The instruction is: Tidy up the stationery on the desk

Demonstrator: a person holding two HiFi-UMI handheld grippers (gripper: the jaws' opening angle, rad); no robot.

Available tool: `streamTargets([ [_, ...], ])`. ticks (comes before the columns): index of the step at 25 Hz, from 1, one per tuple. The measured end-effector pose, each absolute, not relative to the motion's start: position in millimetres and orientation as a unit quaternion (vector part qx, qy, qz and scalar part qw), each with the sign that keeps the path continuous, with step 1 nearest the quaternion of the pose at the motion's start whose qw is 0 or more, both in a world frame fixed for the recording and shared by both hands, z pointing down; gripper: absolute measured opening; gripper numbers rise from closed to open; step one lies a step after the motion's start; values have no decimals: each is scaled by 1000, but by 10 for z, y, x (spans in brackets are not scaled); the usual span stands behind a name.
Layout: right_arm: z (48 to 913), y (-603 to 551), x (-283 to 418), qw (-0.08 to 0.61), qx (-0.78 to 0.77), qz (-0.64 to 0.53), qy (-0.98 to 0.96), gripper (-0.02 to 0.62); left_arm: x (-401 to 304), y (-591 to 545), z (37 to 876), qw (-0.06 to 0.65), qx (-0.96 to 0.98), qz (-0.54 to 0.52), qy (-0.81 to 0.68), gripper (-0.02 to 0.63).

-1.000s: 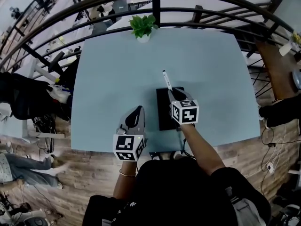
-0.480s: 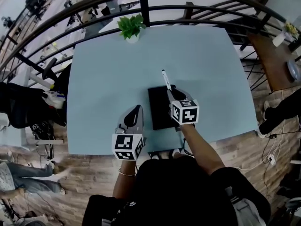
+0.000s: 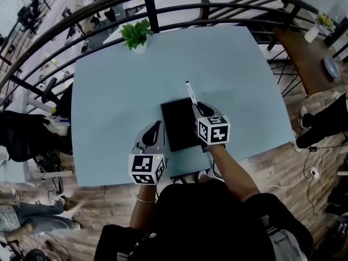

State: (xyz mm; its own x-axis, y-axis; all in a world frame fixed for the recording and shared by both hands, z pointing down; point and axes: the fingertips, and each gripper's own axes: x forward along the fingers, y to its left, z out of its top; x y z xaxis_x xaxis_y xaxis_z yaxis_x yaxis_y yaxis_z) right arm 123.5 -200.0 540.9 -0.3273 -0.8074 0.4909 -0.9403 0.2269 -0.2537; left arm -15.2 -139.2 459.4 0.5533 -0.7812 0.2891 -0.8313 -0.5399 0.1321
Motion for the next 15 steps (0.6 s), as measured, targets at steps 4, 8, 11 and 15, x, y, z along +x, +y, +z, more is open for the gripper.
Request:
streamTargets([
  [4,5414,-1965,1316,126,571,263,-767,67,-88,-1406,4601,129,876,100,-455,-8],
  [8,5413,-1934,1382,123,576,265,-763,66,-51,-1425,4603,129,878,102,-450,-8],
  [11,5448,-1903,1423,124,579,269,-760,66,-41,-1439,4623,129,878,103,-449,-8],
  [15,5503,-1850,1463,127,582,275,-755,66,-28,-1460,4634,132,879,103,-447,-8],
])
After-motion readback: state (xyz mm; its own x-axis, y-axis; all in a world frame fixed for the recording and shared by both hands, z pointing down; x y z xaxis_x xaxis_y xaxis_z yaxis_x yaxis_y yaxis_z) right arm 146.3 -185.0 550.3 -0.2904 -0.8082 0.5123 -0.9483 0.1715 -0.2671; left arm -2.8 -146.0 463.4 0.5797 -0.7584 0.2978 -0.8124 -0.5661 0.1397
